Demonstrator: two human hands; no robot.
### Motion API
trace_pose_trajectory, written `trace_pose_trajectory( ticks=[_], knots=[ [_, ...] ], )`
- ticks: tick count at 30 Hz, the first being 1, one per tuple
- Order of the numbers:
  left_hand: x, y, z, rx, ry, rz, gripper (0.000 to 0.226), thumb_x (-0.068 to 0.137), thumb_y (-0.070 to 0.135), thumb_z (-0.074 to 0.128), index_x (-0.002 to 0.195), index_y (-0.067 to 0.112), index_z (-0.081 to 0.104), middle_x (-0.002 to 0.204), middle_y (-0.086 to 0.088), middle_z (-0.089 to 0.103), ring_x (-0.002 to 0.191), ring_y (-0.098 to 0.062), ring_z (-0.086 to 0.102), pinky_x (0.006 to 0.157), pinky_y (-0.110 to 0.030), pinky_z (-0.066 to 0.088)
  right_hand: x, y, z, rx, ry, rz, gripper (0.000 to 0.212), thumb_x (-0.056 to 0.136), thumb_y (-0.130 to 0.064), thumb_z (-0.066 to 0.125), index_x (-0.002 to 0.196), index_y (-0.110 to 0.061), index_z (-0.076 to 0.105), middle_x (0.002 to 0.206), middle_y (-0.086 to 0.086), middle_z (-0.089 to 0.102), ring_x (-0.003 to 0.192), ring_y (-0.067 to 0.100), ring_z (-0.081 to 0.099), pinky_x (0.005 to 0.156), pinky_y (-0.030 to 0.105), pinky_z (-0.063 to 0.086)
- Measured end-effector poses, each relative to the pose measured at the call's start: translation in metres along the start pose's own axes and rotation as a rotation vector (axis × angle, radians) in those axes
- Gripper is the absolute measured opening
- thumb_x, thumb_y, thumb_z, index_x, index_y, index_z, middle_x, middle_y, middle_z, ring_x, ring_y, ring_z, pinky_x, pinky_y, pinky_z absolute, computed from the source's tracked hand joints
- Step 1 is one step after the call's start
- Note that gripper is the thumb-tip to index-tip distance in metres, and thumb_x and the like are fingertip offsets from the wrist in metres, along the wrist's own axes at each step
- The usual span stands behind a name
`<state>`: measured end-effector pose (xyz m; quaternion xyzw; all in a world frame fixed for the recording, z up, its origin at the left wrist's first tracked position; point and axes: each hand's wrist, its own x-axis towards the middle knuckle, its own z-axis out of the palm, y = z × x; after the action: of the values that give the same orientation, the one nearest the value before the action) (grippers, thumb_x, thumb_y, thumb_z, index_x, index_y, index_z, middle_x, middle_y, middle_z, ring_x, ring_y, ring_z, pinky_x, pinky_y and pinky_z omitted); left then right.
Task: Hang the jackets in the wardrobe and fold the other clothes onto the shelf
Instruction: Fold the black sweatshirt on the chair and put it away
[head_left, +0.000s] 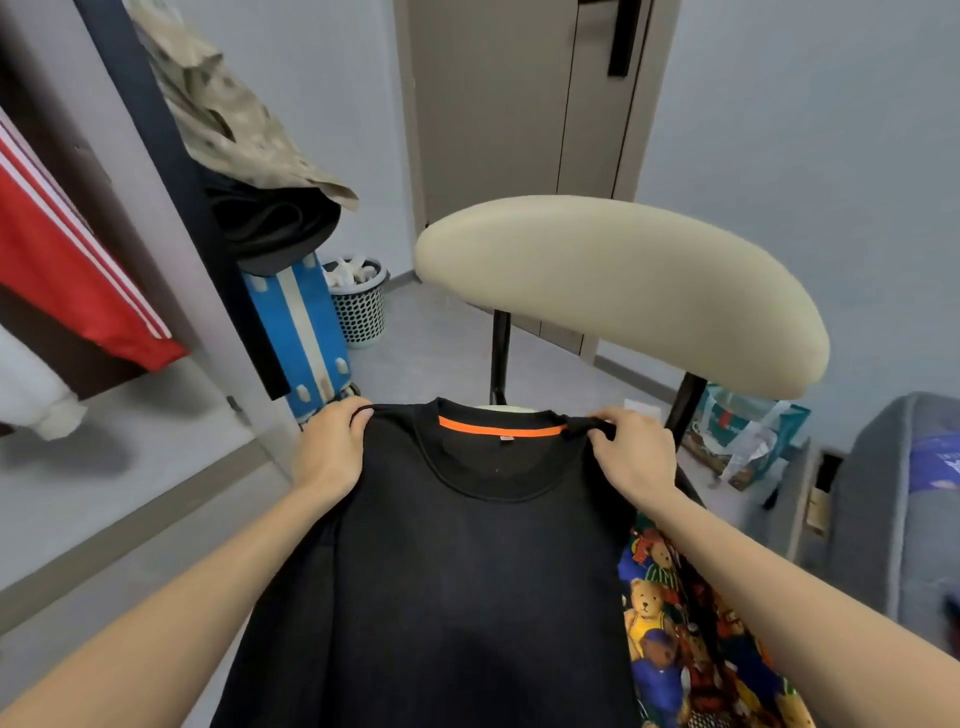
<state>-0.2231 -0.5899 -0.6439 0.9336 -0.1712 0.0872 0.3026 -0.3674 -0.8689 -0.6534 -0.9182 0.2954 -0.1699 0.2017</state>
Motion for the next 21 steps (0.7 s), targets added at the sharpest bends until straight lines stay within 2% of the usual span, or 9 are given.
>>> trace_pose_trajectory(
  ticks=[2, 8, 17, 19, 21],
  knots=[
    [0.010, -0.013, 0.021, 0.017, -0.013, -0.004, 0.027, 0.102, 0.020, 0.043, 0.110, 0.011, 0.068, 0.114, -0.008, 0.067, 0.106, -0.028, 0.058, 0.084, -0.034, 0.040, 0.007, 0.006, 0.020, -0.046, -0.005, -0.004, 0.023, 0.093, -0.021, 0.053, 0.110, -0.023, 0.070, 0.103, 0.005, 0.072, 0.104, 0.029, 0.062, 0.089, 0.037, 0.043],
    [0.034, -0.042, 0.076, 0.083, -0.082, -0.040, 0.025, 0.103, 0.023, 0.043, 0.105, 0.016, 0.067, 0.107, -0.009, 0.068, 0.100, -0.031, 0.059, 0.076, -0.035, 0.041, 0.026, 0.022, 0.066, -0.131, 0.005, -0.018, 0.025, 0.095, -0.020, 0.051, 0.114, -0.021, 0.067, 0.105, 0.007, 0.070, 0.104, 0.031, 0.058, 0.088, 0.039, 0.041],
    [0.017, -0.062, 0.113, 0.267, -0.183, -0.012, 0.029, 0.104, 0.026, 0.034, 0.122, 0.019, 0.057, 0.117, -0.009, 0.061, 0.103, -0.028, 0.058, 0.081, -0.037, 0.043, 0.017, 0.047, 0.111, -0.228, -0.080, 0.018, 0.028, 0.101, -0.026, 0.042, 0.124, -0.025, 0.058, 0.108, 0.004, 0.062, 0.107, 0.027, 0.050, 0.090, 0.040, 0.028],
    [0.016, -0.055, 0.113, 0.418, -0.183, 0.011, 0.026, 0.104, 0.022, 0.038, 0.125, 0.019, 0.051, 0.120, -0.007, 0.057, 0.108, -0.027, 0.054, 0.088, -0.036, 0.039, 0.013, 0.046, 0.114, -0.268, -0.076, -0.024, 0.033, 0.101, -0.020, 0.042, 0.132, -0.024, 0.049, 0.116, 0.006, 0.059, 0.111, 0.027, 0.048, 0.096, 0.039, 0.029],
    [0.013, -0.044, 0.112, 0.526, -0.135, 0.037, 0.032, 0.099, 0.014, 0.048, 0.130, 0.019, 0.045, 0.126, -0.006, 0.047, 0.117, -0.024, 0.046, 0.097, -0.035, 0.033, 0.007, 0.041, 0.111, -0.314, -0.023, -0.131, 0.046, 0.096, -0.010, 0.049, 0.141, -0.018, 0.040, 0.126, 0.009, 0.053, 0.117, 0.029, 0.046, 0.103, 0.039, 0.031]
  ],
)
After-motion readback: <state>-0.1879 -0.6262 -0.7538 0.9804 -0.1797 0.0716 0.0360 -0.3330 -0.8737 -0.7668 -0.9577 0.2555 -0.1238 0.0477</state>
